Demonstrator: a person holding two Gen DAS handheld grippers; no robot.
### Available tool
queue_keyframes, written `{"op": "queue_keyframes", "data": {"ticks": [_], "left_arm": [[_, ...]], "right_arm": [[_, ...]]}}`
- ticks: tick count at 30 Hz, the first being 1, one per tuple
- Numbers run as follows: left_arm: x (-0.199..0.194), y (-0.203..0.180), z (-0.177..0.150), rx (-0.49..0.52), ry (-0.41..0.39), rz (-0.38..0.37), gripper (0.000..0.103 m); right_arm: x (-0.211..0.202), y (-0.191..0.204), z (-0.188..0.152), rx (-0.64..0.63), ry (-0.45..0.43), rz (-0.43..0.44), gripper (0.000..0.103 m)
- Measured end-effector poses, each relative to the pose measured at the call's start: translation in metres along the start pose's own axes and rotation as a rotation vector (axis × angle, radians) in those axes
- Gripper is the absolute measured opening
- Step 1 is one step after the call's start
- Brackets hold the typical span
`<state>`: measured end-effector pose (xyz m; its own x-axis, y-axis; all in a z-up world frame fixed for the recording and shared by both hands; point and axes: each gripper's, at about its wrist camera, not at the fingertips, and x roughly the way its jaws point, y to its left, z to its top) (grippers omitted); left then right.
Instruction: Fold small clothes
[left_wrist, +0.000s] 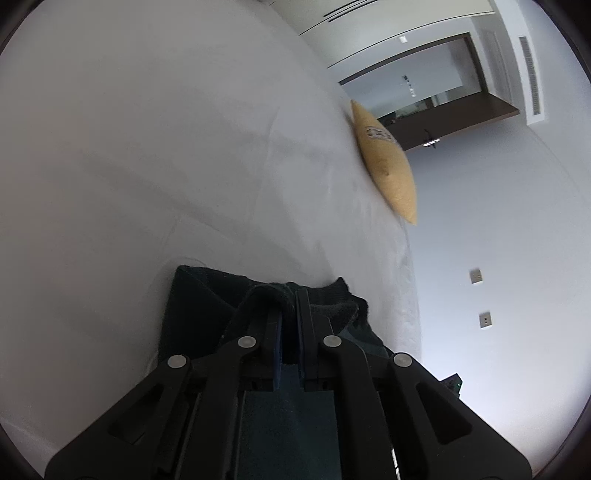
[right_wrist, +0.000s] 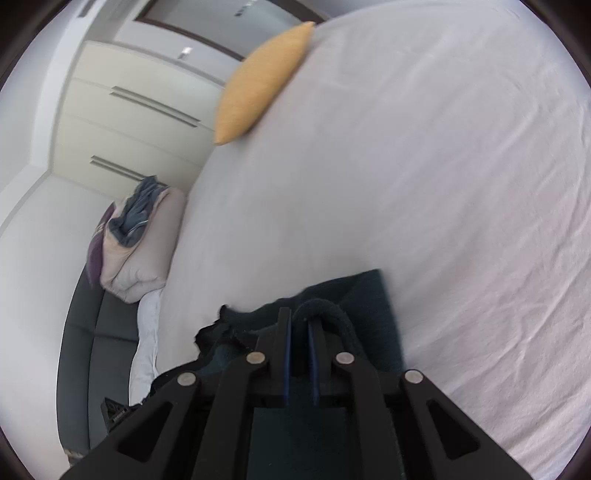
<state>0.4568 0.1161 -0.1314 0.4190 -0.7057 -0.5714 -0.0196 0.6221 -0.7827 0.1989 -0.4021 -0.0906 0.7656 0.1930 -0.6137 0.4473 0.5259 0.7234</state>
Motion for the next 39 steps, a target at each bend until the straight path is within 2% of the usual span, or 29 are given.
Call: {"op": "queue_keyframes", "data": {"ticks": [1,2,3,4,5,6,7,9,12,16,21,26,27,30,31,32,35,37,39], "left_arm": [[0.011,0.008,0.003,-0.035,0.014,0.005,0.007],[0.018,0.013,0.006,-0.064,0.025,0.006,0.009],[0.026,0.020,0.009,-0.097,0.042,0.007,0.015],[0.028,0.022,0.011,-0.105,0.043,0.002,0.023],[0.029,0.022,0.014,-0.104,0.035,-0.011,0.029],[0.028,0.021,0.016,-0.097,0.016,-0.025,0.049],[0.024,0.020,0.021,-0.093,-0.019,-0.046,0.073],[0.018,0.018,0.028,-0.098,-0.049,-0.066,0.085],[0.007,0.014,0.038,-0.089,-0.059,-0.064,0.085],[-0.007,0.007,0.028,-0.036,-0.067,-0.050,0.085],[-0.009,-0.011,-0.008,0.066,-0.047,-0.025,0.085],[0.022,-0.065,-0.044,0.313,-0.035,0.104,0.085],[0.020,-0.068,-0.058,0.365,-0.032,0.120,0.085],[0.037,-0.080,-0.080,0.484,-0.026,0.265,0.085],[0.047,-0.078,-0.082,0.496,-0.016,0.304,0.085],[0.054,-0.075,-0.085,0.489,-0.005,0.325,0.085],[0.066,-0.052,-0.082,0.445,0.005,0.387,0.085],[0.069,-0.046,-0.084,0.449,0.002,0.404,0.085],[0.070,-0.046,-0.086,0.468,0.001,0.419,0.085]], "right_arm": [[0.004,-0.006,0.003,0.032,0.010,0.007,0.028],[0.006,-0.011,0.005,0.073,0.020,0.038,0.034],[0.005,-0.014,0.005,0.095,0.007,0.083,0.044],[0.000,-0.012,0.005,0.082,-0.021,0.087,0.053],[-0.005,-0.009,0.006,0.054,-0.052,0.079,0.055],[-0.010,-0.007,0.007,0.033,-0.075,0.072,0.064],[-0.014,-0.008,0.009,0.031,-0.091,0.056,0.067],[-0.021,-0.011,0.012,0.051,-0.116,0.045,0.067],[-0.031,-0.009,0.012,0.045,-0.141,0.032,0.067],[-0.036,0.022,0.002,-0.083,-0.127,0.025,0.067],[-0.021,0.059,-0.015,-0.328,-0.078,-0.114,0.067],[0.010,0.082,-0.033,-0.548,-0.042,-0.279,0.067],[0.019,0.086,-0.036,-0.592,-0.035,-0.326,0.065],[0.038,0.083,-0.044,-0.681,-0.007,-0.449,0.053],[0.038,0.072,-0.044,-0.684,-0.007,-0.472,0.049],[0.037,0.065,-0.042,-0.680,-0.015,-0.472,0.047],[0.028,0.051,-0.033,-0.647,-0.058,-0.463,0.026],[0.023,0.046,-0.026,-0.647,-0.071,-0.490,0.006],[0.017,0.041,-0.020,-0.618,-0.072,-0.488,0.000]]}}
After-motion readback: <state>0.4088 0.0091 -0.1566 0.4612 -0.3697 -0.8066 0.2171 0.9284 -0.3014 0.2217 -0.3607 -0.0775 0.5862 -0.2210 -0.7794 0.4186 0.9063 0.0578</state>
